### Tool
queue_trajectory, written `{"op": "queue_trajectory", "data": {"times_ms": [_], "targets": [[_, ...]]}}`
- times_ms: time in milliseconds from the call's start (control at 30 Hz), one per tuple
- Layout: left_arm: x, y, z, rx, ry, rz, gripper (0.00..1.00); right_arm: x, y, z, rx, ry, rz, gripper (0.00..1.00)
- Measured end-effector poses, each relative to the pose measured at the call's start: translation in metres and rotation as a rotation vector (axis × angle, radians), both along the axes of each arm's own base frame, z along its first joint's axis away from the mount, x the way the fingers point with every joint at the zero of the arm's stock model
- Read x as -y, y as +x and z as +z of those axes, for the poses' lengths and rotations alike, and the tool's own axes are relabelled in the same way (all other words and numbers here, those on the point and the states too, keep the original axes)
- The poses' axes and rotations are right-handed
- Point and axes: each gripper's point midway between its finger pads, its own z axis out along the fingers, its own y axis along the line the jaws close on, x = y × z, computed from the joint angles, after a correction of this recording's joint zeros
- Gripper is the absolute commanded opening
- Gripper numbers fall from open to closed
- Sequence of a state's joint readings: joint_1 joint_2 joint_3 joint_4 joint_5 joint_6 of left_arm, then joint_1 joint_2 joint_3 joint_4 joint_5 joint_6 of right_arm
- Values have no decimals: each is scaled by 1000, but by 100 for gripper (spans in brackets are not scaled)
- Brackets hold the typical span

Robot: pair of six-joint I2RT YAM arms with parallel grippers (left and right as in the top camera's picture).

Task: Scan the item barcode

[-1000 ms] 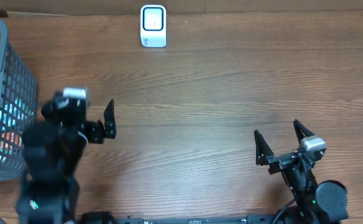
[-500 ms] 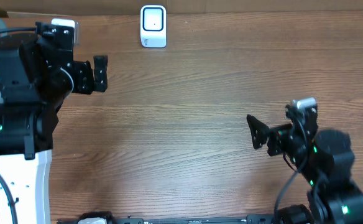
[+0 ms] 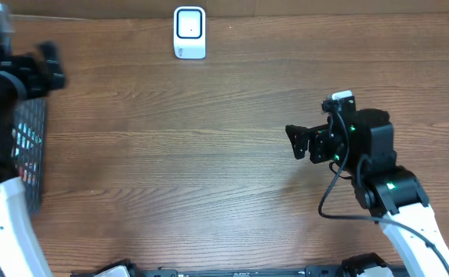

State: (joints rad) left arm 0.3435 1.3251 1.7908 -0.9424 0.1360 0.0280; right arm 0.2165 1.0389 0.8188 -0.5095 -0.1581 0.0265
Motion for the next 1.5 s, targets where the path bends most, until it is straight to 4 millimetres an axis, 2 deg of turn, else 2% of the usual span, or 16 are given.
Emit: {"op": "queue_trajectory", "data": {"times_ms": [133,300,467,733,900,967,1200,1500], "targets": [[-50,-7,-5,-15,-13,140,99,-1,3,-16,-49,-9,2,100],[-108,-6,-44,-117,-59,285,100,-4,4,-24,-80,-4,16,100],[-151,-9,-79,-199,-94,389,100,-7,3,-25,-87,6,28,100],[-188,-19,-91,-200,-126,494,99,-9,3,-25,-88,13,36,100],[-208,-19,-100,-192,-141,540,98,-9,3,-25,-89,12,36,100],[-214,-17,-110,-212,-151,547,98,-9,3,-25,-89,13,36,100],[-238,-4,-175,-337,-209,599,98,-9,3,-25,-88,12,36,100],[-268,12,-213,-363,-179,646,100,-9,3,-25,-89,13,37,100]]}}
